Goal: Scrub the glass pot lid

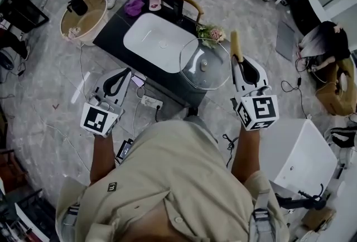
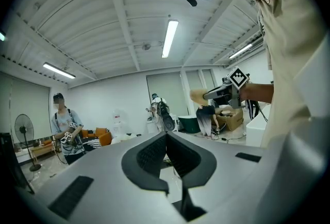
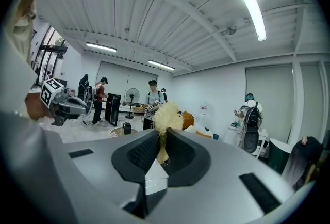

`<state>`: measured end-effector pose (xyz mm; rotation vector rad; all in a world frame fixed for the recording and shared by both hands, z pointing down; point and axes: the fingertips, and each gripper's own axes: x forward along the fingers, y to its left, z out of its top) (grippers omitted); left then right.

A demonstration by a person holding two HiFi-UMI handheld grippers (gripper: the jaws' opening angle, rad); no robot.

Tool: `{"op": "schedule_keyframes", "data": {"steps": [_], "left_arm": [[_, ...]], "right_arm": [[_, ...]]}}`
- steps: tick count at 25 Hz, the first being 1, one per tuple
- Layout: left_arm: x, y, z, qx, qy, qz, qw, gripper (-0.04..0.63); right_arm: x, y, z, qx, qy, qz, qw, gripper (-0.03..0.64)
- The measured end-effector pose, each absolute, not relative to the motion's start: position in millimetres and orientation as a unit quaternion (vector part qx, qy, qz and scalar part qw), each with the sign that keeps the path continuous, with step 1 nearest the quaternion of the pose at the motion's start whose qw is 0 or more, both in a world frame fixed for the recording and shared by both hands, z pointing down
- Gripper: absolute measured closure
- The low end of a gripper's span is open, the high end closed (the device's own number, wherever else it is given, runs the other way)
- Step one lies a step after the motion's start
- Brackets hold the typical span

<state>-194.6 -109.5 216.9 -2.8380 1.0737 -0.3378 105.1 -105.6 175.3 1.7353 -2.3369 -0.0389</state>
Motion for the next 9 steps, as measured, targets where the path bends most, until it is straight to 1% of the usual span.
{"op": "schedule_keyframes", "data": {"steps": [9], "left_arm": [[-206.6,-110.6,216.3,-0.930,0.350,-0.105,0.041,0.580]], "right_arm": [[94.2,-105.2,174.0,0.596,-0.794,-0.010,0.115,0.572]]}}
